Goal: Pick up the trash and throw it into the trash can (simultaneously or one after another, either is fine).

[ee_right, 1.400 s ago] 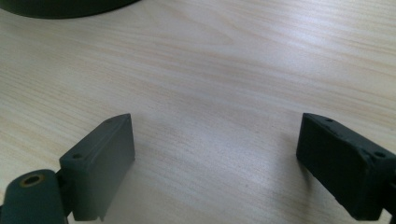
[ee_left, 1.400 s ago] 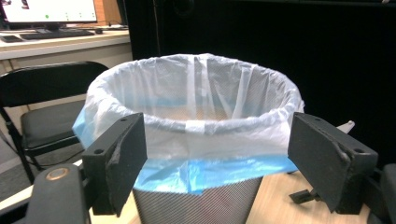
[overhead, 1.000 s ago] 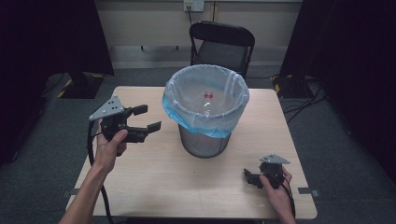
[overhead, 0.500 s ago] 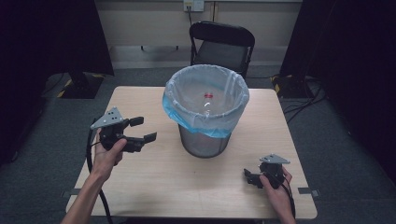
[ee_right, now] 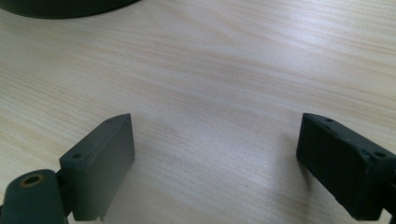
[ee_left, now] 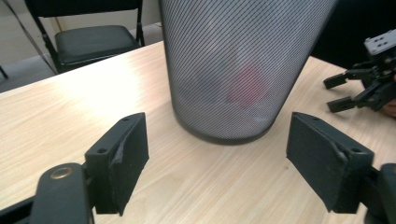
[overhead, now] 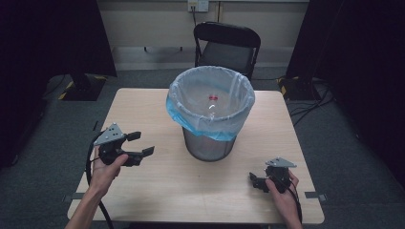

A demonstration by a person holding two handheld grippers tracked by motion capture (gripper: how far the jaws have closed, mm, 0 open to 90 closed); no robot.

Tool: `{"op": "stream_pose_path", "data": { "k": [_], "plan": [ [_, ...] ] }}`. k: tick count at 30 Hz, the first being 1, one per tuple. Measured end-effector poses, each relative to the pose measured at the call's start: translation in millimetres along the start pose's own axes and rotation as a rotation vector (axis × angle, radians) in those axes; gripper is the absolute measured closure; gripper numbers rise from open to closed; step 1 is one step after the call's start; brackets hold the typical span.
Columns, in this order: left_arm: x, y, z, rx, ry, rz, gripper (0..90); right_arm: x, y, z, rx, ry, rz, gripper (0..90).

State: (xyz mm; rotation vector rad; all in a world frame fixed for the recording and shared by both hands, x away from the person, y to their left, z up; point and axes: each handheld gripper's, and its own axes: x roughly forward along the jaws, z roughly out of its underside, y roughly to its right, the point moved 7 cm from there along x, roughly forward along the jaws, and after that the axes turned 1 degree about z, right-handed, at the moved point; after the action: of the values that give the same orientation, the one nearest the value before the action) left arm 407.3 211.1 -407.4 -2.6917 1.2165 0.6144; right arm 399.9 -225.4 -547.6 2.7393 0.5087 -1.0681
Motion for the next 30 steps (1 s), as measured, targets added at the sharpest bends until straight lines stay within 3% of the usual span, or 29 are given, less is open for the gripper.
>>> {"op": "stream_pose_path", "data": {
  "k": [7,12,17,30],
  "plan": [
    [4.0,-5.6,24.1,-0.010,-0.055,-0.039,21.8,0.0,0.0,0.0,0.000,0.000,0.000,10.7],
    [6.7,-10.3,45.2,-0.039,-0.099,-0.071,21.1,0.0,0.1,0.0,0.000,0.000,0.000,10.7],
    [7.0,-13.8,60.2,-0.038,-0.130,-0.081,21.1,0.0,0.1,0.0,0.000,0.000,0.000,10.7],
    [9.6,-16.5,106.3,-0.099,-0.220,-0.081,21.1,0.0,0.1,0.0,0.000,0.000,0.000,10.7]
  ]
}}
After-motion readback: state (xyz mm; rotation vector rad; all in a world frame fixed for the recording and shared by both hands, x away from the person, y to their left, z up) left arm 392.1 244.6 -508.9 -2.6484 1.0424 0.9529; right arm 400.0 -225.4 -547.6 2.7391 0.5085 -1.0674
